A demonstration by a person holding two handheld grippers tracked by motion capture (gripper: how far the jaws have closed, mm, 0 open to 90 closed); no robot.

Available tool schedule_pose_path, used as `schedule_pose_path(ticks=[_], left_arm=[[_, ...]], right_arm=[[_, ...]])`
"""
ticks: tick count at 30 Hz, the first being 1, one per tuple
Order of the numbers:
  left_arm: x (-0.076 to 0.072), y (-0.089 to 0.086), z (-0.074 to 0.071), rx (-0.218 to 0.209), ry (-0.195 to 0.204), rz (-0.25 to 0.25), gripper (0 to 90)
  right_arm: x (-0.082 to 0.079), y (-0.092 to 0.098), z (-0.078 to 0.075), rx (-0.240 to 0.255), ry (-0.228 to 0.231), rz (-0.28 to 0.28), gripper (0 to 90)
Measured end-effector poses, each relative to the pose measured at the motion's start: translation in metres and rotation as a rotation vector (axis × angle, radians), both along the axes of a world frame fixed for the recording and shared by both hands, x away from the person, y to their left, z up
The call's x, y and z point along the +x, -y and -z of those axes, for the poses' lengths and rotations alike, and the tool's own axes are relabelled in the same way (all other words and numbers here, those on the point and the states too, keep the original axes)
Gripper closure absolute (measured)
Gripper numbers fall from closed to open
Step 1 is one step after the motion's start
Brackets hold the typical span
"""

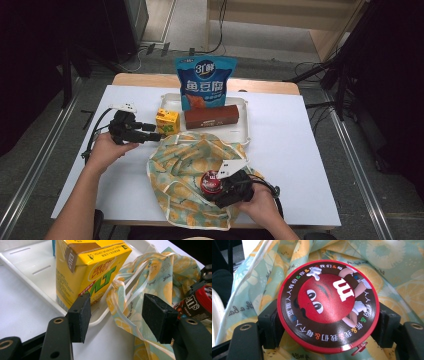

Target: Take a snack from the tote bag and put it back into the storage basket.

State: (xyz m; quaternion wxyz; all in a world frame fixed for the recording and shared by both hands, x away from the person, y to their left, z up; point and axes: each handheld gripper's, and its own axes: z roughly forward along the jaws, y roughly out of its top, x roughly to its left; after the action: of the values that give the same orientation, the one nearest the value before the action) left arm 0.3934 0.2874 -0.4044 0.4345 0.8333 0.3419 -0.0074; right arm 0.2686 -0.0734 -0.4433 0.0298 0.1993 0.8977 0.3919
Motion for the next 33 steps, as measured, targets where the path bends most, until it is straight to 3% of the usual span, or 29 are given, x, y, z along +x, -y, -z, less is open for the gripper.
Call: schedule_pose_path(ticks=[11,23,33], left_arm=[[0.0,-0.001,0.0,0.0,0.0,-0.003,40.8],[0.0,-0.001,0.0,-0.001,0.0,-0.004,40.8],[0.0,-0.001,0.0,-0.005,0.001,-0.004,40.8]], right_arm=[[0.007,0.007,-0.013,0.049,0.01,0.024,26.0],[0.025,0.02,-0.038,0.117,0.001,0.097,26.0],[0.03,0.023,-0.058,0.116,0.035,0.101,26.0]])
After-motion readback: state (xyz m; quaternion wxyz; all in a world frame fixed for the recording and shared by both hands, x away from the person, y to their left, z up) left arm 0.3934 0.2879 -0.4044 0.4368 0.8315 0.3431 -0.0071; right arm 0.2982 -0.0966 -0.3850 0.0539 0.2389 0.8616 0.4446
